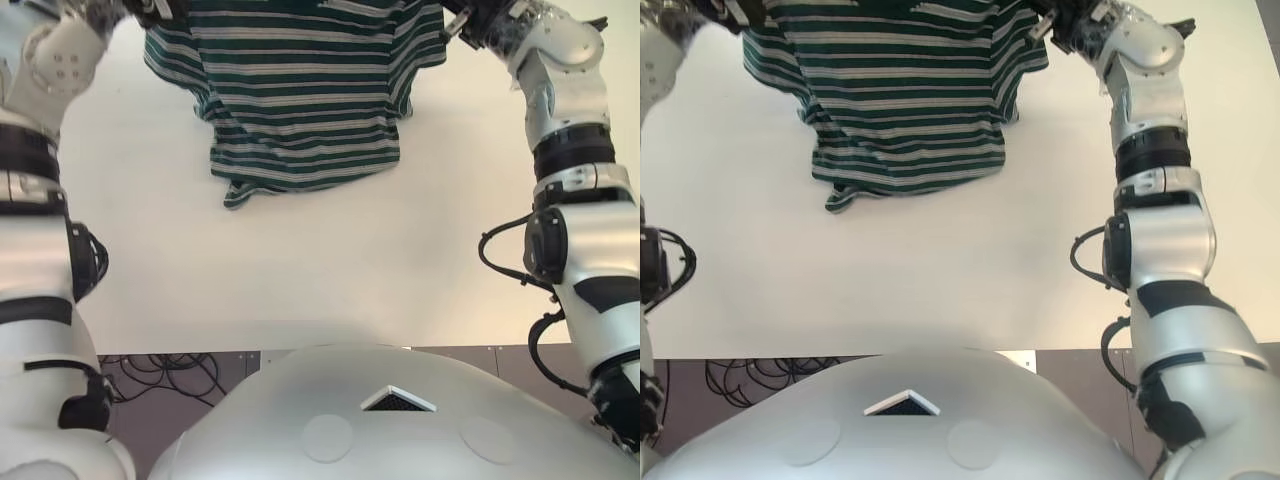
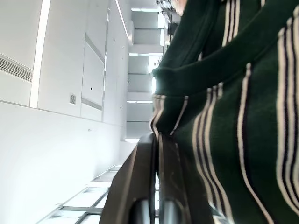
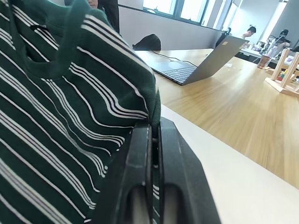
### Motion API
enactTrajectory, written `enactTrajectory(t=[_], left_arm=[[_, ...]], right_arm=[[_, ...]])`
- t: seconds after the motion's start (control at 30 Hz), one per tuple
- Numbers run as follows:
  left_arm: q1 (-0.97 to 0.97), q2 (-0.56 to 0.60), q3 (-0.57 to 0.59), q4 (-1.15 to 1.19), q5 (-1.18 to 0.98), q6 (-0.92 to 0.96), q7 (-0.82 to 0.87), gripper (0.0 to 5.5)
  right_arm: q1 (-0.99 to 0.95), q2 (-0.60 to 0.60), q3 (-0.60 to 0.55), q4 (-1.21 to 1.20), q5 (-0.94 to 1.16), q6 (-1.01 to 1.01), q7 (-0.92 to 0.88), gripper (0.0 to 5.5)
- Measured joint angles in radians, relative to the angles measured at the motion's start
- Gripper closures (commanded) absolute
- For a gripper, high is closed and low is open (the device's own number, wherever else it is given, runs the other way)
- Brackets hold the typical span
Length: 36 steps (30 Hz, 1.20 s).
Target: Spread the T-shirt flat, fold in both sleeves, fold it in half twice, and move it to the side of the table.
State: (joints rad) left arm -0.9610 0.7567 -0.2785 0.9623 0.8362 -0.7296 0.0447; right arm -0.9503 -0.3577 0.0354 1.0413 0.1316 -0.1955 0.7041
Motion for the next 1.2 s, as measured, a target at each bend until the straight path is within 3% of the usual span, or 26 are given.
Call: enactTrajectory(t=[0.33, 0.7, 0.87, 1.03, 1.2], left_arm=[[-0.437, -0.057, -0.11, 0.304, 0.047, 0.116, 0.113, 5.5], [-0.592, -0.055, -0.148, 0.349, 0.029, 0.151, 0.127, 5.5], [-0.583, -0.009, -0.149, 0.342, 0.007, 0.093, 0.129, 5.5], [-0.469, 0.023, -0.155, 0.303, -0.033, -0.033, 0.109, 5.5], [-0.153, 0.113, -0.053, 0.002, -0.433, -0.303, -0.195, 5.5]], right_arm=[[-0.313, 0.026, -0.085, 0.223, -0.052, -0.069, -0.189, 5.48], [-0.502, 0.034, -0.162, 0.261, -0.062, -0.041, -0.261, 5.48], [-0.503, 0.032, -0.183, 0.263, -0.062, -0.059, -0.236, 5.48], [-0.43, 0.029, -0.194, 0.225, -0.048, -0.12, -0.099, 5.48], [-0.132, 0.023, -0.27, -0.089, 0.176, -0.048, 0.28, 5.48]])
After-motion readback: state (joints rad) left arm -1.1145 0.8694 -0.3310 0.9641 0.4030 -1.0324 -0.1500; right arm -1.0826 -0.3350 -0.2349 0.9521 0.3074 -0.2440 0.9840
